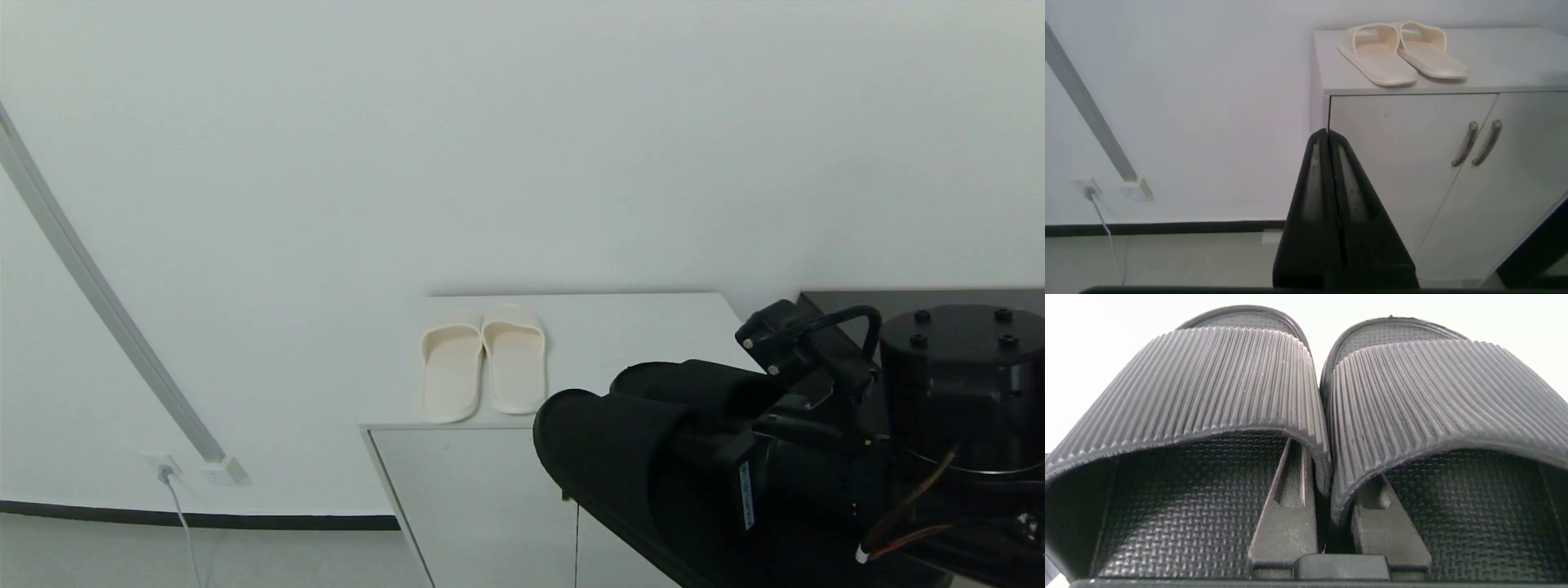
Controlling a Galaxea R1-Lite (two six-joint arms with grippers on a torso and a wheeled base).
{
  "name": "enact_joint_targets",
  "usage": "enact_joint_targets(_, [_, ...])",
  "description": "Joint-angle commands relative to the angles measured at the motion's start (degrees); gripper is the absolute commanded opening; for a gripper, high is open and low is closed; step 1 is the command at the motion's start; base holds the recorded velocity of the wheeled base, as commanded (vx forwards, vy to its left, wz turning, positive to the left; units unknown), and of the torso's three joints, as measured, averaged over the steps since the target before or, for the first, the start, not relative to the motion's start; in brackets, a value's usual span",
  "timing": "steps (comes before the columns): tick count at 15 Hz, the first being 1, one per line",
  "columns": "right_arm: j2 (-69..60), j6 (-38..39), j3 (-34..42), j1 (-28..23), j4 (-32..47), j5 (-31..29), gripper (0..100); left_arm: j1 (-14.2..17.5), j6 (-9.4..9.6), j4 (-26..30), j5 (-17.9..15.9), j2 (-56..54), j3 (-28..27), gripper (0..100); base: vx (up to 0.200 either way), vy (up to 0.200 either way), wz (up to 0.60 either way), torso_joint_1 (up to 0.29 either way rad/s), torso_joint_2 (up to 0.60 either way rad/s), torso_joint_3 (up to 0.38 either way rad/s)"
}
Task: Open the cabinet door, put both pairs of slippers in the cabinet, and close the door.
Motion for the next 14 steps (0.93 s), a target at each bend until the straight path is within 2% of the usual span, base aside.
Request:
enact_joint_targets(1, [0.1,0.0,0.6,-0.1,-0.2,0.0,0,0.0,-0.01,0.0,0.0,0.0,0.0,0,-0.2,0.0,0.0,-0.007,0.0,0.007])
enact_joint_targets(2, [0.4,-0.1,0.7,-0.1,-0.1,-0.1,0,0.1,-0.01,0.0,0.0,0.1,0.0,0,-0.2,0.0,0.0,-0.002,0.0,0.002])
enact_joint_targets(14, [-0.3,-0.1,1.7,-0.2,-0.5,-0.4,0,0.1,0.08,0.0,0.0,0.0,0.0,0,0.0,0.0,0.0,0.0,0.0,0.0])
